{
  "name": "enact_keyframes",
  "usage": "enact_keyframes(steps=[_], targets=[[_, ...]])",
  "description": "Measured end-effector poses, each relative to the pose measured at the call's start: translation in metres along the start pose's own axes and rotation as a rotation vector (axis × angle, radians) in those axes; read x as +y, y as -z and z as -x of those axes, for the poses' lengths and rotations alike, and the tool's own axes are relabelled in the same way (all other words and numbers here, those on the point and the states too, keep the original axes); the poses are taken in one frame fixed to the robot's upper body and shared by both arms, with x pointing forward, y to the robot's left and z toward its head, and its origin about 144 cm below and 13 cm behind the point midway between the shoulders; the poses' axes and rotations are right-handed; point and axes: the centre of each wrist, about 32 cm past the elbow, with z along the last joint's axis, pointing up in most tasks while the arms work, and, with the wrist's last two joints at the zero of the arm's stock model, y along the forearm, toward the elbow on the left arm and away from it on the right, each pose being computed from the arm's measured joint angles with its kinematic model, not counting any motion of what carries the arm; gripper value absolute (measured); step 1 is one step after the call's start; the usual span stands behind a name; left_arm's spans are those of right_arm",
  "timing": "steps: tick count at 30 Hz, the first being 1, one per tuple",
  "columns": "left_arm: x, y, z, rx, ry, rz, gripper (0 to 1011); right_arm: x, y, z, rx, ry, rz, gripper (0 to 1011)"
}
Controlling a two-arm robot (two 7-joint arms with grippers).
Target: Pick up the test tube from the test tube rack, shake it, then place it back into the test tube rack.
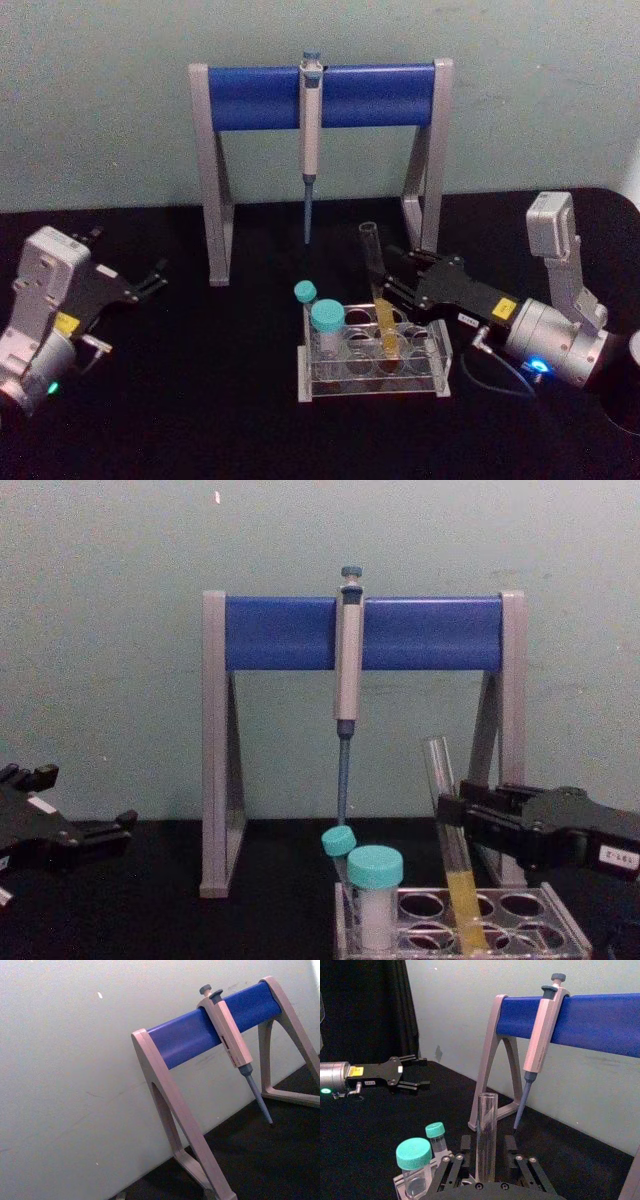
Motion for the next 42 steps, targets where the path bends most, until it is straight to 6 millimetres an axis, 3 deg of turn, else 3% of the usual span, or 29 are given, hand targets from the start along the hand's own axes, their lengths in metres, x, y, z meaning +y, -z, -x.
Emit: enact_keyframes(steps=[1, 3, 11, 21, 31, 36, 42], targets=[[0.0, 0.0, 0.0, 0.0, 0.0, 0.0, 1001, 0.0, 0.0, 0.0, 0.0, 0.0, 0.0, 442], [0.0, 0.0, 0.0, 0.0, 0.0, 0.0, 1001, 0.0, 0.0, 0.0, 0.0, 0.0, 0.0, 459], [0.0, 0.0, 0.0, 0.0, 0.0, 0.0, 1001, 0.0, 0.0, 0.0, 0.0, 0.0, -0.001, 763], [0.0, 0.0, 0.0, 0.0, 0.0, 0.0, 1001, 0.0, 0.0, 0.0, 0.001, 0.0, -0.002, 998], [0.0, 0.0, 0.0, 0.0, 0.0, 0.0, 1001, -0.006, -0.009, 0.007, -0.047, 0.019, -0.097, 1000], [0.0, 0.0, 0.0, 0.0, 0.0, 0.0, 1001, -0.018, -0.022, 0.018, -0.103, 0.146, -0.17, 1000], [0.0, 0.0, 0.0, 0.0, 0.0, 0.0, 1001, -0.028, -0.03, 0.031, -0.144, 0.368, -0.12, 1000]])
